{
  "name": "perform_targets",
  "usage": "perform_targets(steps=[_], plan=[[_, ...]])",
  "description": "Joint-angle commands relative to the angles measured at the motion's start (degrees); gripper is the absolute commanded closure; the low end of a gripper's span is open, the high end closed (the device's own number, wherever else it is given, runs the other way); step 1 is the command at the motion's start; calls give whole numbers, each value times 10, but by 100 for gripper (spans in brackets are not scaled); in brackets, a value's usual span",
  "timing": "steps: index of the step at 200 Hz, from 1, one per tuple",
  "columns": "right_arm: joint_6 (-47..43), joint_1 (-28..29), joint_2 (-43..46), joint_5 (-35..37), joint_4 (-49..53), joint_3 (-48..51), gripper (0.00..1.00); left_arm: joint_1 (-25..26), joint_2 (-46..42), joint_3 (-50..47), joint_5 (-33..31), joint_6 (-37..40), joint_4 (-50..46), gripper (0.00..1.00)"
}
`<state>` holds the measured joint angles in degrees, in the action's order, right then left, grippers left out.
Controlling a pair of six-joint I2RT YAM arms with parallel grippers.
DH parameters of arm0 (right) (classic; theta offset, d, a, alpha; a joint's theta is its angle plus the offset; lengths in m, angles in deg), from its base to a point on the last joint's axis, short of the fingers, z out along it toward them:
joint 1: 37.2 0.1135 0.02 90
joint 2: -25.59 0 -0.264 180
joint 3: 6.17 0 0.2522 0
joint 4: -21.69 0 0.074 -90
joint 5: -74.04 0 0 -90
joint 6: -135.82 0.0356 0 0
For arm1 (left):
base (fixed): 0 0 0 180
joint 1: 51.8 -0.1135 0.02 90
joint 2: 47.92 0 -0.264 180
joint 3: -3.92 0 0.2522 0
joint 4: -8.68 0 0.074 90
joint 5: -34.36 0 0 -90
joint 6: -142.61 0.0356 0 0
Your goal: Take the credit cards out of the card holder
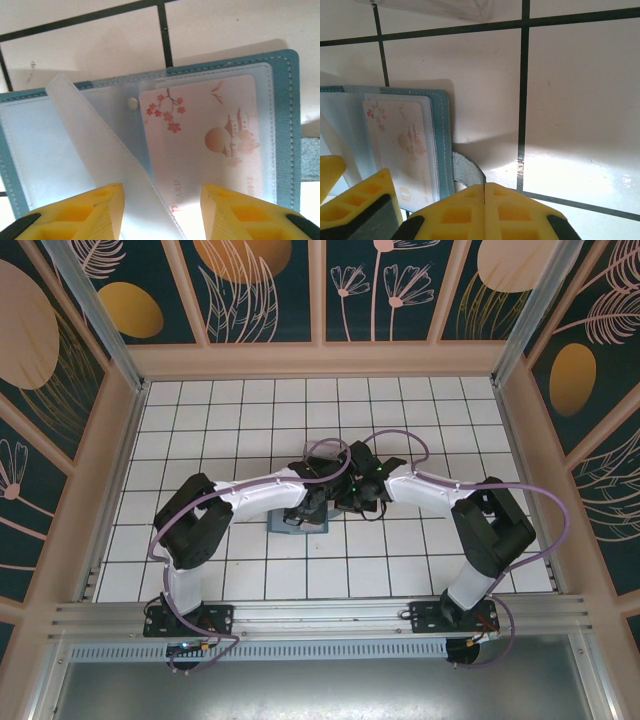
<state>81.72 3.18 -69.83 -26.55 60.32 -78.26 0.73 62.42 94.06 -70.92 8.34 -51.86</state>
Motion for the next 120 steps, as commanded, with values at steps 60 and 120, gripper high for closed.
perform_targets(steps=[60,120], plan=[[-1,6,-4,10,16,-7,100,5,-14,-6,-45,6,-59,55],[-4,6,-11,10,18,-17,100,4,-43,-57,-73,-6,-62,54]])
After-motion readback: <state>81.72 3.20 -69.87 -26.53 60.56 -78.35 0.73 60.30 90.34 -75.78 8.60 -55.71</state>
